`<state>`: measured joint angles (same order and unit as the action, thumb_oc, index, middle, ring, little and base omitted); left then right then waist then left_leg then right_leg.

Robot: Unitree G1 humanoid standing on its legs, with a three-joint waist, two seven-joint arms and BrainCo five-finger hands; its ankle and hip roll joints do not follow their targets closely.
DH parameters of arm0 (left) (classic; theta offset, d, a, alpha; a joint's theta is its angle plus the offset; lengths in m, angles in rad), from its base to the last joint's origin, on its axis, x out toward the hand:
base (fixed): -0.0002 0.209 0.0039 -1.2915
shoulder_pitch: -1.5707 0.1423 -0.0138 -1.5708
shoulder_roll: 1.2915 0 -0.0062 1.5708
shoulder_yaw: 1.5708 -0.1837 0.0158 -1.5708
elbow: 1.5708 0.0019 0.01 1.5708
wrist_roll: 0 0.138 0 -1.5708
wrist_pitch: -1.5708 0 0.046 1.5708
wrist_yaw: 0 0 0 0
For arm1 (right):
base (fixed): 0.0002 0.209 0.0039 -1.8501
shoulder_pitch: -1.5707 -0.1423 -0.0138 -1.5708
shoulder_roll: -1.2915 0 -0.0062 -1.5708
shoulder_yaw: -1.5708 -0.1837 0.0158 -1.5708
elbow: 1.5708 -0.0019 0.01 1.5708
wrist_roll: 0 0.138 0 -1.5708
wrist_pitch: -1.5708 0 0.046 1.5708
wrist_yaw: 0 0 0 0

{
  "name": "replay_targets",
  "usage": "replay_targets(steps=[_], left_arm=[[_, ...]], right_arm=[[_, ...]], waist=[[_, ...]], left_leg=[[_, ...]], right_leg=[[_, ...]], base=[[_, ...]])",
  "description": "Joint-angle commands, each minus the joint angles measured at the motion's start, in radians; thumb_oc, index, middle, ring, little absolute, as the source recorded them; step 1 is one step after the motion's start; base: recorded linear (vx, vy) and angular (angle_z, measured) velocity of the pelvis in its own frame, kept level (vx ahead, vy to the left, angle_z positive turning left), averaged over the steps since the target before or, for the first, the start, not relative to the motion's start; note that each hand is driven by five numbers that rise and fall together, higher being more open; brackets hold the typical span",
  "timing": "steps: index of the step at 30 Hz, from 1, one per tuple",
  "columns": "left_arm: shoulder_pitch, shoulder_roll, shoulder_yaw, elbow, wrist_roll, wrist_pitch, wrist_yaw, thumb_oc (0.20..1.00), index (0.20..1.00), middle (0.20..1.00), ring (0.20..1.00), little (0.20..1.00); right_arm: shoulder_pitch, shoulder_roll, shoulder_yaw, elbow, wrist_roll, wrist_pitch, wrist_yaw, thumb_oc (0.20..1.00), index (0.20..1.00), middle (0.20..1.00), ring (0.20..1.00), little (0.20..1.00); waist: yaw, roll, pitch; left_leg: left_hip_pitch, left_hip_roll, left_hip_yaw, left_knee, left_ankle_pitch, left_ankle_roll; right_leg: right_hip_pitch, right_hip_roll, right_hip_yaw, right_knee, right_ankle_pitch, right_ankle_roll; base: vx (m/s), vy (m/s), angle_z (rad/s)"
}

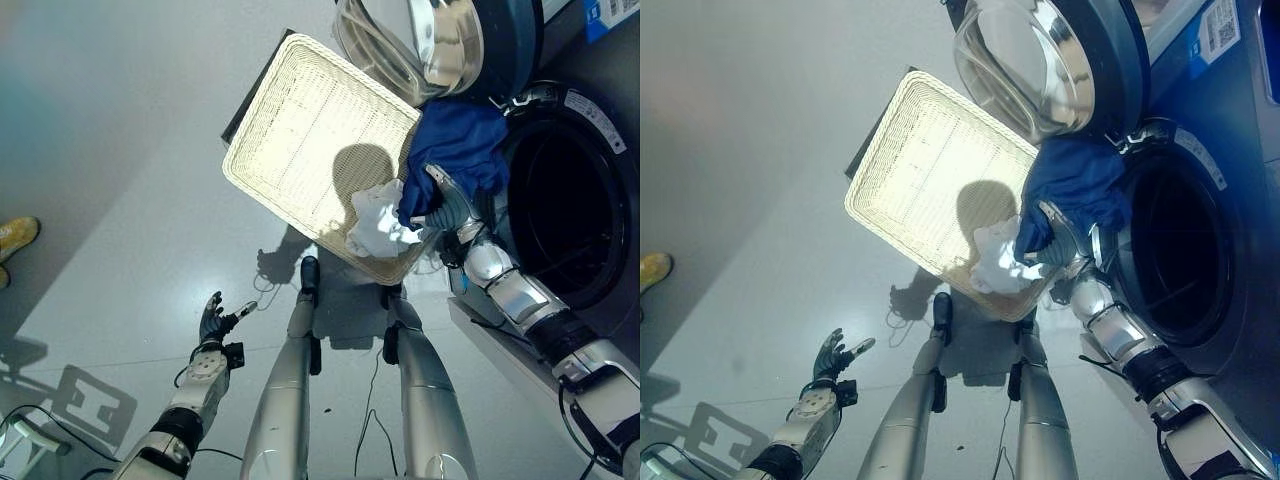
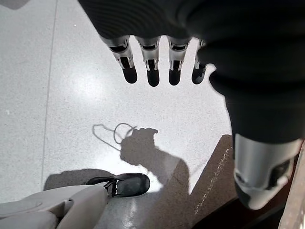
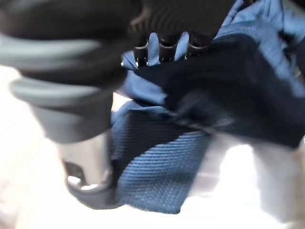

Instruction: Put the clothes into the washing machine.

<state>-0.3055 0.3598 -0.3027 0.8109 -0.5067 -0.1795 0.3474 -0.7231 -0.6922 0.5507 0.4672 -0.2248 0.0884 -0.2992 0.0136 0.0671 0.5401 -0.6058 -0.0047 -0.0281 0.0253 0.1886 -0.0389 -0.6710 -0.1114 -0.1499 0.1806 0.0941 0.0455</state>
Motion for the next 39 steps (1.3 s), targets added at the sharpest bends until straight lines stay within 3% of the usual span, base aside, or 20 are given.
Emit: replay_targets(steps=[1, 2, 5, 6, 7, 8, 11, 17, 20, 22, 24, 25, 26, 27, 28, 30, 31, 32, 35, 39], left_arm=[[-0.017, 0.043, -0.023, -0.003, -0.043, 0.001, -0.008, 1.0, 1.0, 1.0, 1.0, 1.0], [-0.025, 0.048, -0.029, -0.003, -0.043, 0.0, -0.015, 1.0, 1.0, 1.0, 1.0, 1.0], [-0.062, 0.068, -0.066, -0.014, -0.044, 0.005, -0.041, 1.0, 1.0, 1.0, 1.0, 1.0], [-0.071, 0.07, -0.078, -0.017, -0.044, 0.004, -0.049, 1.0, 1.0, 1.0, 1.0, 1.0], [-0.071, 0.07, -0.078, -0.017, -0.044, 0.004, -0.049, 1.0, 1.0, 1.0, 1.0, 1.0], [-0.077, 0.07, -0.087, -0.019, -0.043, 0.002, -0.053, 1.0, 1.0, 1.0, 1.0, 1.0], [-0.082, 0.074, -0.107, -0.037, -0.037, 0.008, -0.06, 1.0, 1.0, 1.0, 1.0, 1.0], [-0.067, 0.087, -0.116, -0.1, -0.028, 0.037, -0.058, 1.0, 1.0, 1.0, 1.0, 1.0], [-0.053, 0.101, -0.115, -0.132, -0.026, 0.047, -0.052, 1.0, 1.0, 1.0, 1.0, 1.0], [-0.053, 0.101, -0.115, -0.132, -0.026, 0.047, -0.052, 1.0, 1.0, 1.0, 1.0, 1.0], [-0.019, 0.114, -0.102, -0.168, -0.024, 0.054, -0.043, 1.0, 1.0, 1.0, 1.0, 1.0], [-0.019, 0.114, -0.102, -0.168, -0.024, 0.054, -0.043, 1.0, 1.0, 1.0, 1.0, 1.0], [0.012, 0.115, -0.087, -0.193, -0.022, 0.055, -0.03, 1.0, 1.0, 1.0, 1.0, 1.0], [0.044, 0.108, -0.063, -0.204, -0.022, 0.048, -0.017, 1.0, 1.0, 1.0, 1.0, 1.0], [0.061, 0.103, -0.047, -0.201, -0.024, 0.04, -0.015, 1.0, 1.0, 1.0, 1.0, 1.0], [0.08, 0.071, -0.007, -0.16, -0.02, 0.007, -0.008, 1.0, 1.0, 1.0, 1.0, 1.0], [0.08, 0.062, -0.002, -0.148, -0.014, 0.0, -0.003, 1.0, 1.0, 1.0, 1.0, 1.0], [0.079, 0.046, 0.001, -0.124, -0.008, -0.019, 0.001, 1.0, 1.0, 1.0, 1.0, 1.0], [0.057, 0.003, 0.007, -0.069, 0.003, -0.042, 0.032, 1.0, 1.0, 1.0, 1.0, 1.0], [0.059, -0.008, 0.008, -0.047, -0.002, -0.058, 0.033, 1.0, 1.0, 1.0, 1.0, 1.0]], right_arm=[[-0.095, -0.073, 0.097, 0.092, -0.197, 0.212, 0.083, 1.0, 1.0, 1.0, 1.0, 1.0], [-0.129, -0.072, 0.128, 0.157, -0.248, 0.296, 0.147, 1.0, 1.0, 1.0, 1.0, 1.0], [-0.256, -0.034, 0.22, 0.461, -0.336, 0.418, 0.278, 1.0, 1.0, 1.0, 1.0, 1.0], [-0.283, -0.016, 0.225, 0.54, -0.356, 0.433, 0.294, 0.507, 0.507, 0.507, 0.507, 0.507], [-0.283, -0.016, 0.225, 0.54, -0.356, 0.433, 0.294, 0.507, 0.507, 0.507, 0.507, 0.507], [-0.3, -0.004, 0.225, 0.587, -0.369, 0.435, 0.298, 0.2, 0.2, 0.2, 0.2, 0.2], [-0.33, 0.017, 0.213, 0.669, -0.387, 0.443, 0.322, 0.2, 0.2, 0.2, 0.2, 0.2], [-0.326, -0.014, 0.155, 0.688, -0.318, 0.39, 0.187, 0.2, 0.2, 0.2, 0.2, 0.2], [-0.311, -0.058, 0.122, 0.666, -0.189, 0.314, 0.066, 0.2, 0.2, 0.2, 0.2, 0.2], [-0.311, -0.058, 0.122, 0.666, -0.189, 0.314, 0.066, 0.2, 0.2, 0.2, 0.2, 0.2], [-0.274, -0.118, 0.067, 0.555, 0.011, 0.203, -0.064, 0.2, 0.2, 0.2, 0.2, 0.2], [-0.274, -0.118, 0.067, 0.555, 0.011, 0.203, -0.064, 0.2, 0.2, 0.2, 0.2, 0.2], [-0.215, -0.148, 0.005, 0.409, 0.217, 0.143, -0.12, 0.2, 0.2, 0.2, 0.2, 0.2], [-0.104, -0.146, -0.131, 0.196, 0.587, 0.071, -0.092, 0.2, 0.2, 0.2, 0.2, 0.2], [-0.028, -0.116, -0.218, 0.102, 0.779, 0.001, -0.075, 0.2, 0.2, 0.2, 0.2, 0.2], [0.184, 0.054, -0.418, -0.053, 1.354, -0.182, 0.193, 0.2, 0.2, 0.2, 0.2, 0.2], [0.223, 0.103, -0.449, -0.072, 1.558, -0.217, 0.277, 0.2, 0.2, 0.2, 0.2, 0.2], [0.28, 0.18, -0.477, -0.087, 1.688, -0.252, 0.361, 0.2, 0.2, 0.2, 0.2, 0.2], [0.398, 0.374, -0.548, -0.16, 1.964, -0.296, 0.489, 0.2, 0.2, 0.2, 0.2, 0.2], [0.422, 0.42, -0.594, -0.157, 2.084, -0.367, 0.469, 0.2, 0.2, 0.2, 0.2, 0.2]], waist=[[0.021, 0.028, -0.02], [0.028, 0.031, -0.02], [0.064, 0.049, -0.02], [0.074, 0.057, -0.02], [0.074, 0.057, -0.02], [0.08, 0.064, -0.02], [0.095, 0.078, -0.02], [0.099, 0.08, -0.02], [0.091, 0.074, -0.02], [0.091, 0.074, -0.02], [0.073, 0.064, -0.02], [0.073, 0.064, -0.02], [0.056, 0.056, -0.02], [0.031, 0.045, -0.02], [0.016, 0.038, -0.02], [-0.02, 0.016, -0.02], [-0.029, 0.011, -0.02], [-0.037, 0.007, -0.02], [-0.078, 0.0, -0.02], [-0.097, 0.004, -0.02]], left_leg=[[-0.035, -0.088, 0.071, 0.095, -0.097, 0.017], [-0.036, -0.086, 0.071, 0.094, -0.097, 0.017], [-0.042, -0.086, 0.063, 0.083, -0.088, 0.02], [-0.046, -0.089, 0.059, 0.083, -0.086, 0.022], [-0.046, -0.089, 0.059, 0.083, -0.086, 0.022], [-0.049, -0.091, 0.056, 0.084, -0.086, 0.023], [-0.055, -0.096, 0.049, 0.087, -0.085, 0.026], [-0.057, -0.101, 0.05, 0.09, -0.087, 0.03], [-0.058, -0.1, 0.054, 0.097, -0.093, 0.035], [-0.058, -0.1, 0.054, 0.097, -0.093, 0.035], [-0.052, -0.1, 0.061, 0.109, -0.104, 0.039], [-0.052, -0.1, 0.061, 0.109, -0.104, 0.039], [-0.047, -0.098, 0.068, 0.113, -0.11, 0.04], [-0.037, -0.095, 0.08, 0.115, -0.118, 0.041], [-0.032, -0.093, 0.086, 0.119, -0.124, 0.04], [-0.015, -0.088, 0.108, 0.129, -0.144, 0.041], [-0.012, -0.087, 0.113, 0.132, -0.148, 0.04], [-0.006, -0.086, 0.118, 0.131, -0.152, 0.041], [0.004, -0.081, 0.151, 0.137, -0.165, 0.05], [0.012, -0.078, 0.166, 0.143, -0.175, 0.052]], right_leg=[[-0.016, 0.051, -0.02, 0.041, -0.054, 0.044], [-0.017, 0.049, -0.025, 0.043, -0.055, 0.043], [-0.018, 0.044, -0.045, 0.038, -0.051, 0.038], [-0.02, 0.042, -0.051, 0.038, -0.049, 0.036], [-0.02, 0.042, -0.051, 0.038, -0.049, 0.036], [-0.022, 0.04, -0.055, 0.039, -0.048, 0.035], [-0.024, 0.033, -0.063, 0.039, -0.045, 0.035], [-0.023, 0.028, -0.067, 0.033, -0.034, 0.039], [-0.027, 0.029, -0.06, 0.039, -0.032, 0.042], [-0.027, 0.029, -0.06, 0.039, -0.032, 0.042], [-0.027, 0.035, -0.045, 0.047, -0.032, 0.043], [-0.027, 0.035, -0.045, 0.047, -0.032, 0.043], [-0.026, 0.039, -0.034, 0.048, -0.032, 0.045], [-0.024, 0.046, -0.018, 0.049, -0.034, 0.043], [-0.022, 0.051, -0.008, 0.051, -0.038, 0.041], [-0.012, 0.063, 0.016, 0.049, -0.046, 0.041], [-0.011, 0.066, 0.022, 0.049, -0.047, 0.042], [-0.007, 0.067, 0.028, 0.047, -0.045, 0.045], [-0.016, 0.075, 0.055, 0.052, -0.037, 0.053], [-0.018, 0.079, 0.076, 0.056, -0.035, 0.054]], base=[[0.02, -0.07, 0.02], [0.02, -0.068, 0.04], [0.02, -0.126, 0.11], [0.01, -0.074, 0.11], [0.01, -0.052, 0.2], [0.01, -0.053, 0.25], [0.01, -0.051, 0.27], [0.0, -0.023, 0.22], [0.0, -0.004, 0.01], [0.0, 0.0, 0.0], [0.0, 0.0, 0.0], [0.02, 0.052, 0.01], [0.03, 0.105, 0.0], [0.04, 0.154, -0.1], [0.03, 0.176, -0.17], [0.02, 0.14, -0.51], [0.0, 0.079, -0.65], [-0.01, 0.035, -0.52], [-0.01, 0.032, -0.4], [0.0, 0.016, -0.36]])
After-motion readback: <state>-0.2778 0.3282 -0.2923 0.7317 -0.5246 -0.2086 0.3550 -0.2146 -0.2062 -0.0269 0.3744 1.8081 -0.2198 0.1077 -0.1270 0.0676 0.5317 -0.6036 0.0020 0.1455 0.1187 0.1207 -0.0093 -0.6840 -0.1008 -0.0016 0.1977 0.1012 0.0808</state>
